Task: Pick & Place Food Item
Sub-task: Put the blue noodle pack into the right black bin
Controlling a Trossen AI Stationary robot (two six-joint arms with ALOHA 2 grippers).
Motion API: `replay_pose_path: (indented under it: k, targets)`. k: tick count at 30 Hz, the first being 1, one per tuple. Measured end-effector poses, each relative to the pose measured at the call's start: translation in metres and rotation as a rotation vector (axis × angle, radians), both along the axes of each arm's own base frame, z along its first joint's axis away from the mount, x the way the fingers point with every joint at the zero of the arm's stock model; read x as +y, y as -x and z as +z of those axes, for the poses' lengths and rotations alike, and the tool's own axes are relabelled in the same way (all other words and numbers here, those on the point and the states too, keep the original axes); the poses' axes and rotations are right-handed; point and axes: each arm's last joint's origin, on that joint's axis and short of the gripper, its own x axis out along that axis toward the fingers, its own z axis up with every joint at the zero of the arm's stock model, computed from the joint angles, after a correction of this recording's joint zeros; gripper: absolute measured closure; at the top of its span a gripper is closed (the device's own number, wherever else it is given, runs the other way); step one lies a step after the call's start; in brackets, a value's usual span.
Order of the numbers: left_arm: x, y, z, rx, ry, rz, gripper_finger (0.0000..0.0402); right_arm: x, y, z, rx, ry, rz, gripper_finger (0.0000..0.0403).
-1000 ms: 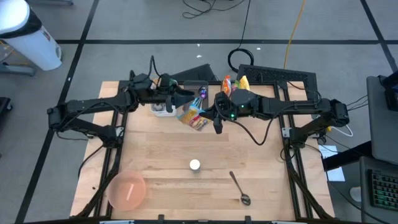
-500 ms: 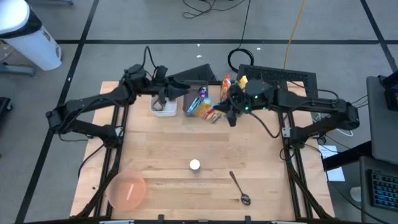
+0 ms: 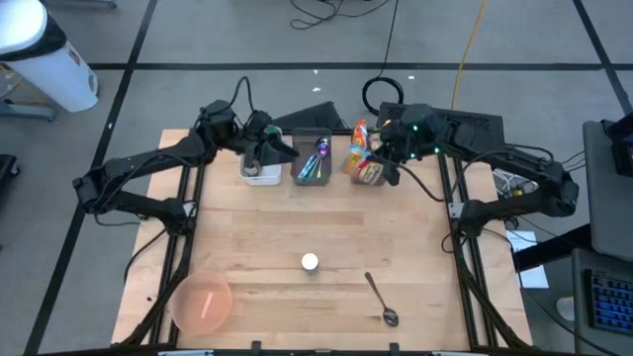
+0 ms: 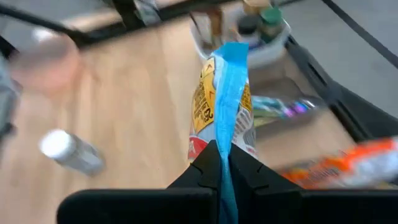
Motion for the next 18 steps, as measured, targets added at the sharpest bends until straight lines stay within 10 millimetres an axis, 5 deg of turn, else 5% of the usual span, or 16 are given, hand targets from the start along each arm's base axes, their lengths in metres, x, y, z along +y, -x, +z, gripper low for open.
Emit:
replay_pose_path:
  k: [18]
  targets:
    - [-0.013,-0.007,-0.003,0.034,0.029,-0.032,0.0151,-0.065,0.016,-0.036,0.217,0.118,0.069,0.0403]
